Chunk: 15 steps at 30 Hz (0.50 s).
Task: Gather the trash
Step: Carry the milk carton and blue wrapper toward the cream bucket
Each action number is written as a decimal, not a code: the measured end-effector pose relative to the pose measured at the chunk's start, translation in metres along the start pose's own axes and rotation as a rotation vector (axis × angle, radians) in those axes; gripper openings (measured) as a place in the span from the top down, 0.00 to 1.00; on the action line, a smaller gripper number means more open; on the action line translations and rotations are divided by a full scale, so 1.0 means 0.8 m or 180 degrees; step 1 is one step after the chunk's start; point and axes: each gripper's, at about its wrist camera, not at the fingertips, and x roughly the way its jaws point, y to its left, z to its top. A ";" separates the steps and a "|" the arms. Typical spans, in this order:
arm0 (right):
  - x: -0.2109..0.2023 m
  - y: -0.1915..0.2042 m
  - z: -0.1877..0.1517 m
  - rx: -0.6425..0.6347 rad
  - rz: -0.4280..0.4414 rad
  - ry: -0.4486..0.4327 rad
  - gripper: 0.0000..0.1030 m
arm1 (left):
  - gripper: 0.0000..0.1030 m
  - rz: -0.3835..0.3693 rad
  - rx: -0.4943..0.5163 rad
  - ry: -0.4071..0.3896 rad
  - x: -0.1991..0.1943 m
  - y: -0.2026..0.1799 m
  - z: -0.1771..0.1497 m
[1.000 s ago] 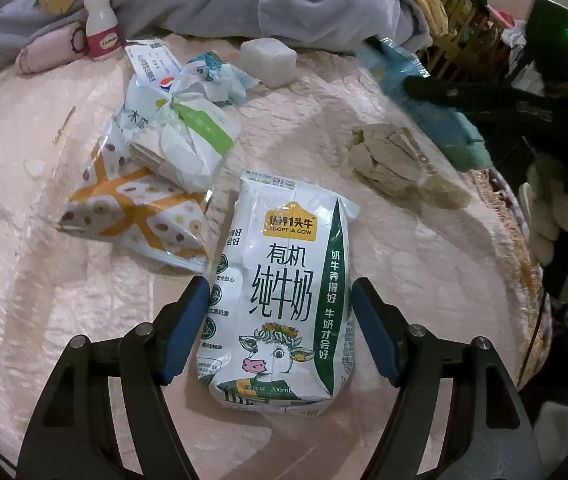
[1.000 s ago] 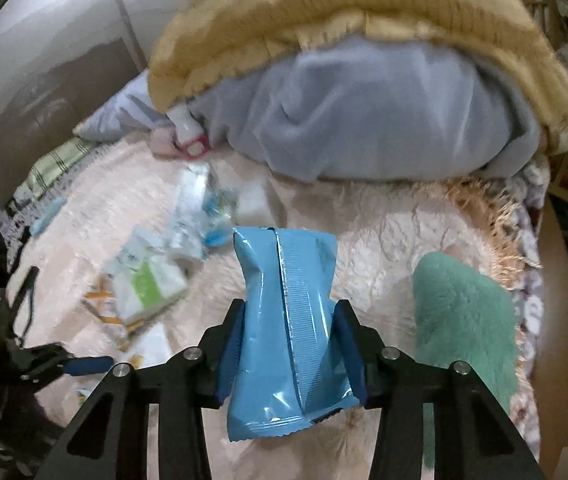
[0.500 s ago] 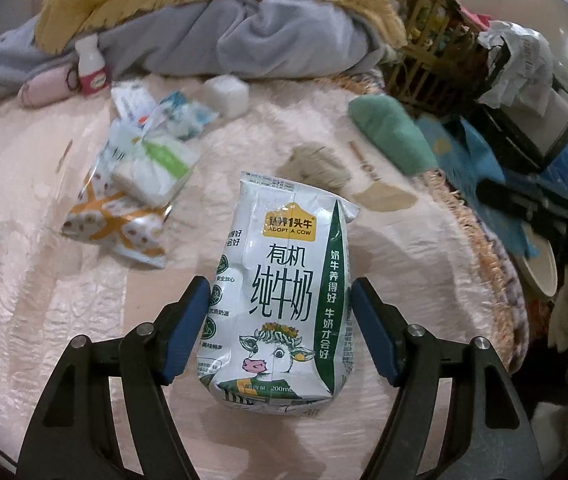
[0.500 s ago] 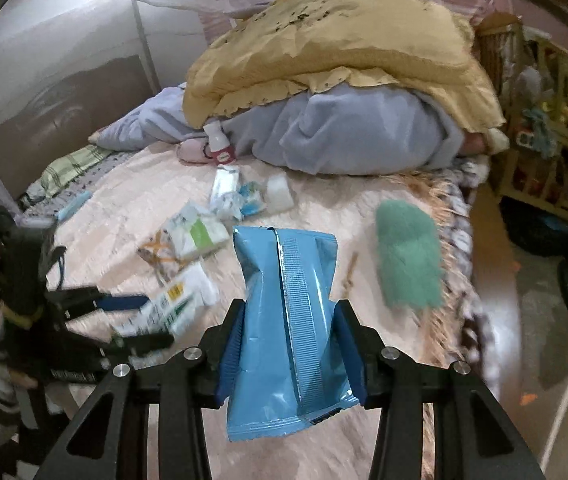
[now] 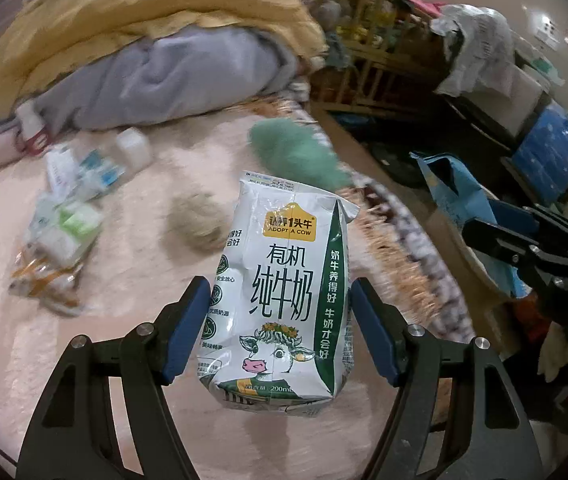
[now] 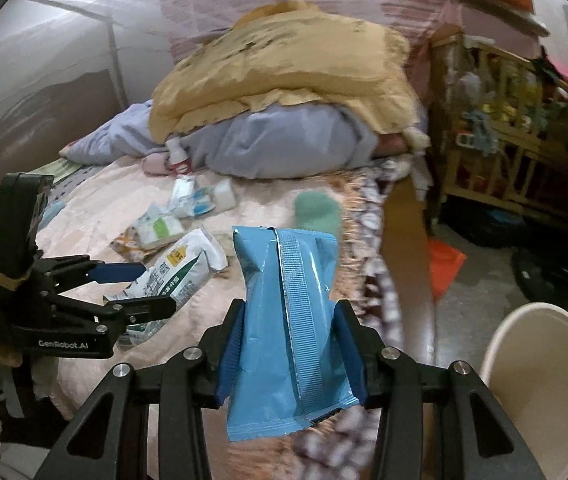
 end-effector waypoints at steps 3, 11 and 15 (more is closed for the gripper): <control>-0.013 -0.021 -0.006 0.0086 -0.0078 -0.0024 0.58 | 0.31 -0.0095 0.0069 0.0000 0.008 -0.026 0.010; -0.046 -0.090 -0.029 0.0349 -0.0380 -0.0056 0.58 | 0.31 -0.0370 0.0267 0.0037 0.034 -0.102 0.037; -0.062 -0.128 -0.041 0.0510 -0.0545 -0.0076 0.58 | 0.31 -0.0516 0.0317 0.0104 0.054 -0.139 0.050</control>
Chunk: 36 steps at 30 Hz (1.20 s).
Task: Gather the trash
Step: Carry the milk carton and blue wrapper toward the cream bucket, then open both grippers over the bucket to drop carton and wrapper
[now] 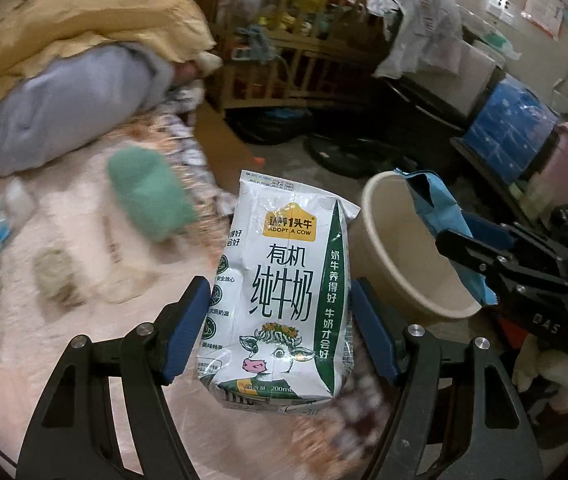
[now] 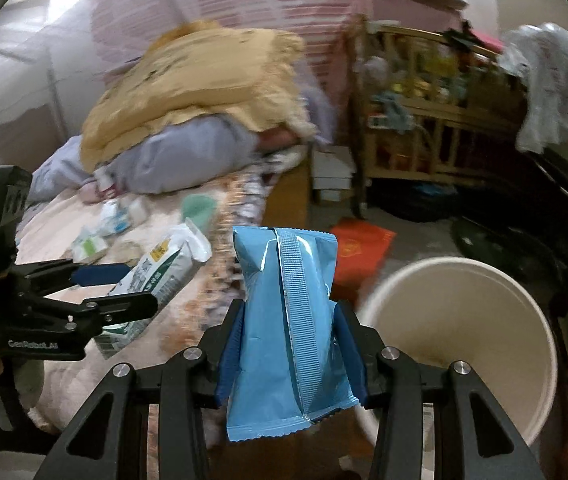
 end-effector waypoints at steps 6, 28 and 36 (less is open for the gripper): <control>-0.010 -0.075 -0.010 0.0345 -0.0353 0.0002 0.58 | 0.31 -0.0235 0.0055 0.0073 0.034 -0.045 0.026; -0.005 -0.202 -0.041 0.1333 -0.0712 0.0037 0.32 | 0.29 -0.0853 -0.0060 0.0359 0.142 -0.141 0.065; -0.006 -0.202 -0.043 0.1358 -0.0675 0.0017 0.32 | 0.29 -0.0626 -0.0113 0.0265 0.118 -0.114 0.059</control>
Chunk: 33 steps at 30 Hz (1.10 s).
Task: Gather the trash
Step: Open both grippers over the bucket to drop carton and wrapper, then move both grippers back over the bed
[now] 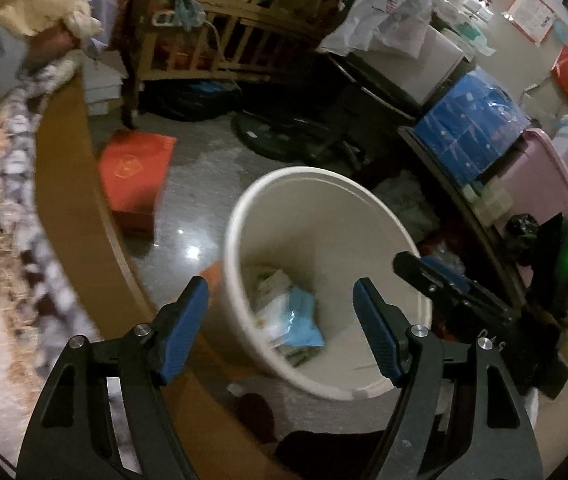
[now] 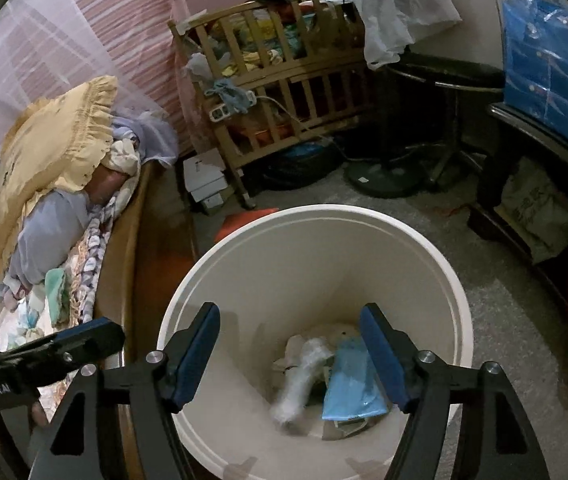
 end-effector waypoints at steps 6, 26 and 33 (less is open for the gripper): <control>0.001 0.020 -0.005 -0.0146 0.0076 0.0003 0.32 | 0.29 0.0424 0.0088 -0.0146 -0.037 0.024 -0.017; -0.005 0.233 -0.045 -0.0943 0.0895 0.0200 0.30 | 0.28 0.1474 -0.0153 -0.0558 -0.194 0.161 -0.093; 0.012 0.329 -0.078 -0.1282 0.1296 0.0410 0.29 | 0.29 0.1787 -0.0527 -0.0633 -0.259 0.251 -0.130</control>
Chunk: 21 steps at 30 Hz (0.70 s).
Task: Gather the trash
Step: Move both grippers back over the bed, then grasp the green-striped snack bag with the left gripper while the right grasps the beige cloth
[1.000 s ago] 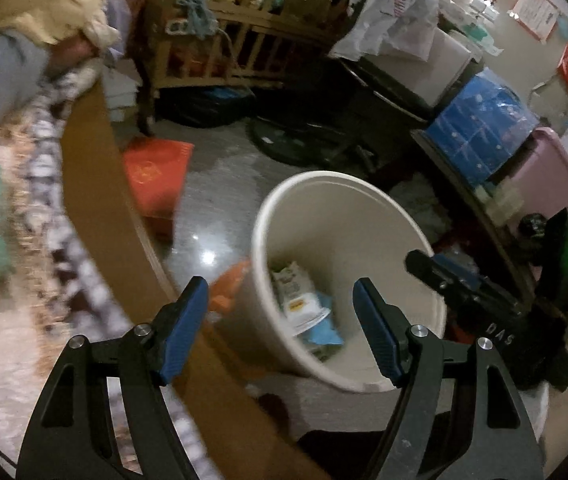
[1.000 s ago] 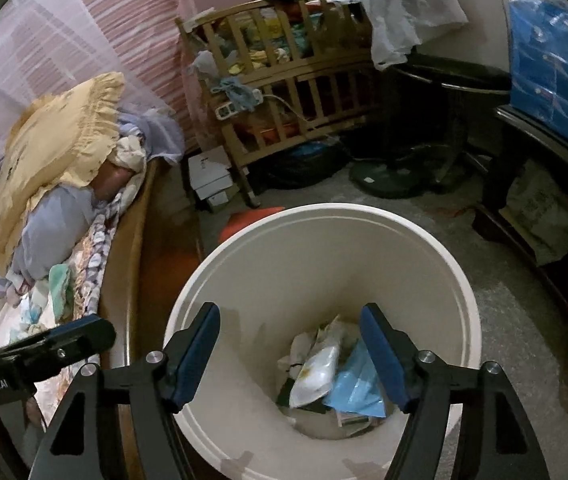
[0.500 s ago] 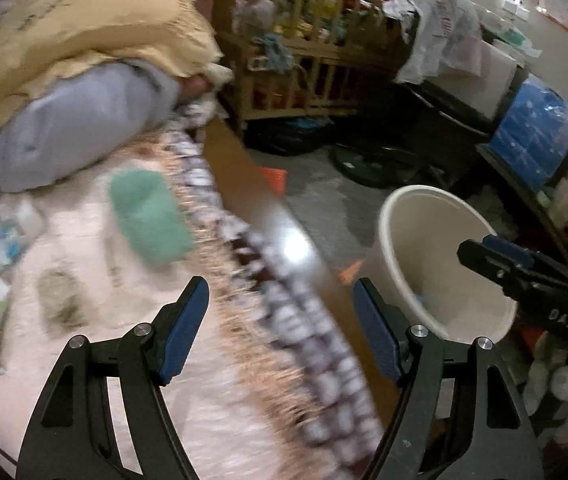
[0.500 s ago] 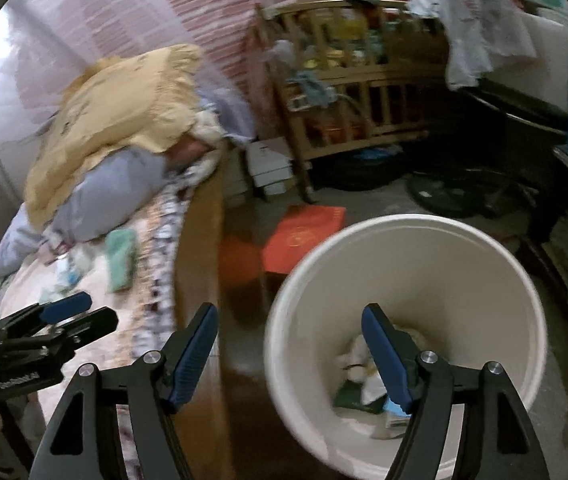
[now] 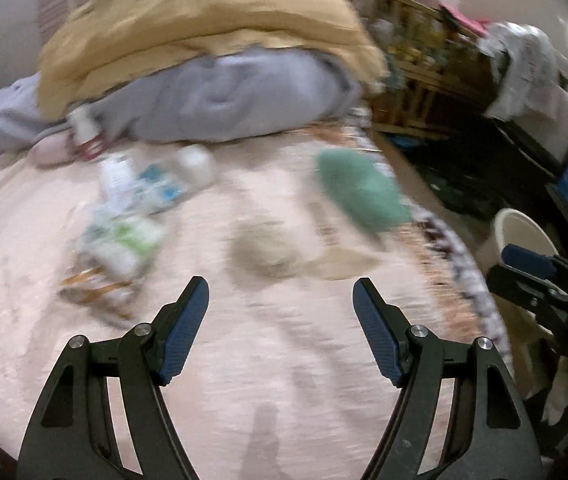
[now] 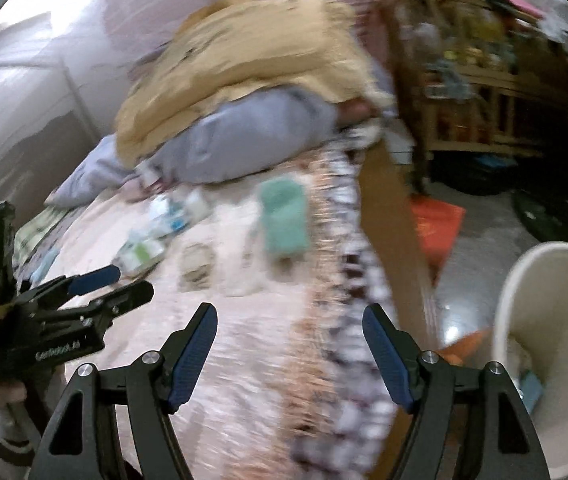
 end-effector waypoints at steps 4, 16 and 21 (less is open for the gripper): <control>0.038 0.050 0.007 -0.0214 0.0166 0.0093 0.29 | 0.28 0.0207 -0.0208 0.0025 -0.001 0.067 -0.011; 0.187 0.134 0.044 -0.0607 0.0302 0.0466 0.29 | 0.28 0.0262 -0.0577 0.0119 0.037 0.162 0.011; 0.226 0.129 0.049 -0.0576 0.0306 0.0568 0.54 | 0.29 0.0354 -0.0443 0.0305 0.088 0.162 0.030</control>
